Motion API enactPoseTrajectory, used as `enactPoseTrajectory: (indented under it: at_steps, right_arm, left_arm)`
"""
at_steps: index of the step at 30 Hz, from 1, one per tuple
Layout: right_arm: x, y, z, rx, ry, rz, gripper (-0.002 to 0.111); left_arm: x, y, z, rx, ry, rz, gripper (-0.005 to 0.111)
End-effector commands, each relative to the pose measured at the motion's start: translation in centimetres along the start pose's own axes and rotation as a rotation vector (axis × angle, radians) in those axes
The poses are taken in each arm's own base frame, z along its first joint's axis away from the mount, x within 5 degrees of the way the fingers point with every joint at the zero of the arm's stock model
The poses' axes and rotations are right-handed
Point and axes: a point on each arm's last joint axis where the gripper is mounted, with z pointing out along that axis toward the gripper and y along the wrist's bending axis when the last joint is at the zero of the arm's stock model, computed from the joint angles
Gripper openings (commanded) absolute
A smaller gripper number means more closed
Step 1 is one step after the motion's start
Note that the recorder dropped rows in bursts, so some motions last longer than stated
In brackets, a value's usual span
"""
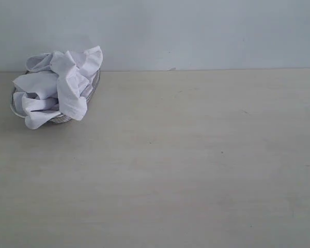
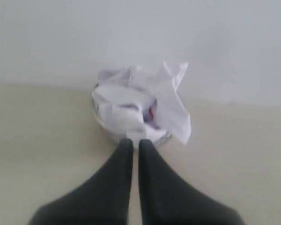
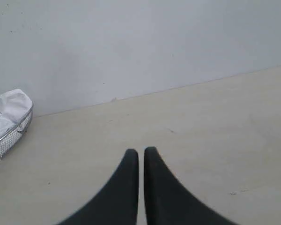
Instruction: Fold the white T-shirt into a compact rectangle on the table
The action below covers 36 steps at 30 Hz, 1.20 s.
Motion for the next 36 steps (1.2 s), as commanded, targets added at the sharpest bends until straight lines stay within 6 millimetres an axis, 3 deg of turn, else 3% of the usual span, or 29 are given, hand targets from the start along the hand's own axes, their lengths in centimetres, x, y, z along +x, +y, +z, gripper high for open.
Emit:
enactPoseTrajectory:
  at_steps: [1,9,16,20,26,33,36]
  right_arm:
    - [-0.1,0.0,0.0,0.001,-0.011,-0.004,0.0]
    - [-0.1,0.0,0.0,0.001,-0.011,-0.004,0.0]
    - [-0.1,0.0,0.0,0.001,-0.011,-0.004,0.0]
    - [-0.1,0.0,0.0,0.001,-0.011,-0.004,0.0]
    - [-0.1,0.0,0.0,0.001,-0.011,-0.004,0.0]
    - [-0.1,0.0,0.0,0.001,-0.011,-0.004,0.0]
    - [-0.1,0.0,0.0,0.001,-0.011,-0.004,0.0]
  left_arm:
    - [-2.1,-0.3,-0.3,0.038,-0.238,-0.013,0.005]
    - [-6.7,-0.8,0.5,0.028,-0.218,0.052,0.005]
    - [-10.3,-1.1,4.5,0.013,-0.049,0.053,0.005]
    - [-11.2,-1.3,6.0,0.022,-0.085,0.053,0.005]
    - [-12.4,-1.5,6.4,0.043,-0.224,0.052,0.005]
    - [-12.2,-1.5,6.5,0.045,-0.202,0.01,0.005]
    - [-11.8,-1.5,7.5,0.043,-0.171,0.01,0.005]
